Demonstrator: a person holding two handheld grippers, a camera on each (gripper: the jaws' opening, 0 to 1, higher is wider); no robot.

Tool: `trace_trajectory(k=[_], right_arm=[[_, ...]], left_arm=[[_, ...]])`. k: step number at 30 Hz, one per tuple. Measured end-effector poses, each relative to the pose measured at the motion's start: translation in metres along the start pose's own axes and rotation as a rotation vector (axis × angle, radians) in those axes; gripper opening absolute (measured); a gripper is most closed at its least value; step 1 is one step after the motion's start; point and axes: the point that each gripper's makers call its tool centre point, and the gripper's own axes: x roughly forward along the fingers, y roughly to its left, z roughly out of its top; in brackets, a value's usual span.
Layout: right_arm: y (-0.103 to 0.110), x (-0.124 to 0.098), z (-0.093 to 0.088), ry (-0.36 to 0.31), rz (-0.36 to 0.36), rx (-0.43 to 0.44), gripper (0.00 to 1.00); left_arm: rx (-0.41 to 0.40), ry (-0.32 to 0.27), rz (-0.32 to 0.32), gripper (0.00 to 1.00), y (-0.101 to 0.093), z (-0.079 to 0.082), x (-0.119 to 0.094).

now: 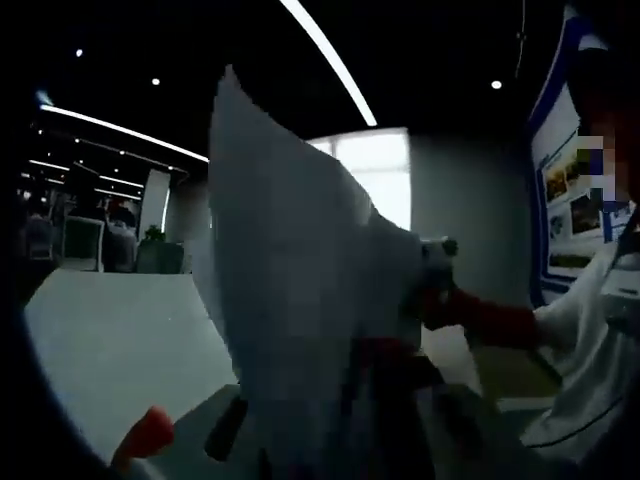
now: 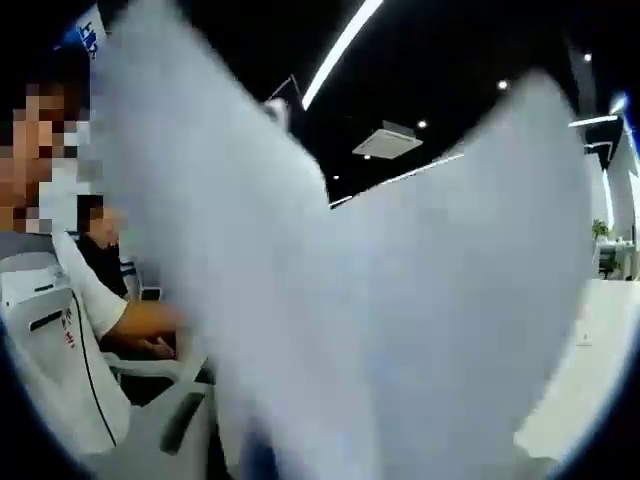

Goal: Organize the stack of printing papers by aligning and flattening the scattered papers on the table

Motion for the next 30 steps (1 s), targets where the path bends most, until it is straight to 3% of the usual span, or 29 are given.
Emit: trace_trajectory(k=[3, 5, 7, 9, 12, 14, 16, 20, 25, 27, 30], right_arm=[[-0.003, -0.012, -0.013, -0.009, -0.018, 0.033, 0.39], [-0.003, -0.015, -0.017, -0.015, -0.030, 0.058, 0.41], [0.000, -0.017, -0.019, -0.001, -0.030, 0.054, 0.42], [-0.004, -0.021, -0.020, 0.012, -0.075, 0.042, 0.45], [-0.006, -0.025, -0.015, -0.045, -0.175, 0.011, 0.50], [-0.005, -0.022, -0.019, -0.031, -0.225, 0.024, 0.57], [-0.004, -0.020, -0.018, -0.030, -0.264, 0.018, 0.59], [-0.023, -0.038, -0.018, -0.059, -0.381, 0.042, 0.61], [-0.015, -0.038, -0.011, -0.074, -0.406, 0.002, 0.71], [-0.020, -0.041, -0.006, -0.114, -0.434, 0.051, 0.73], [-0.014, -0.036, -0.010, -0.052, -0.435, -0.031, 0.76]], left_arm=[[-0.012, 0.001, -0.020, 0.25, -0.007, -0.006, -0.001], [0.072, 0.005, -0.048, 0.15, -0.014, -0.008, 0.001], [0.079, 0.004, -0.066, 0.06, -0.021, -0.008, 0.002], [0.078, 0.010, -0.078, 0.06, -0.024, -0.008, 0.003], [0.082, 0.011, -0.089, 0.08, -0.027, -0.009, 0.003], [0.065, 0.004, -0.073, 0.18, -0.026, -0.009, 0.006], [0.077, 0.005, -0.053, 0.20, -0.025, -0.012, 0.009], [0.053, -0.010, -0.034, 0.20, -0.024, -0.009, 0.006], [0.071, -0.013, -0.036, 0.22, -0.028, -0.008, 0.013], [0.063, -0.017, -0.035, 0.22, -0.027, -0.008, 0.014], [0.086, -0.015, -0.025, 0.23, -0.027, -0.009, 0.017]])
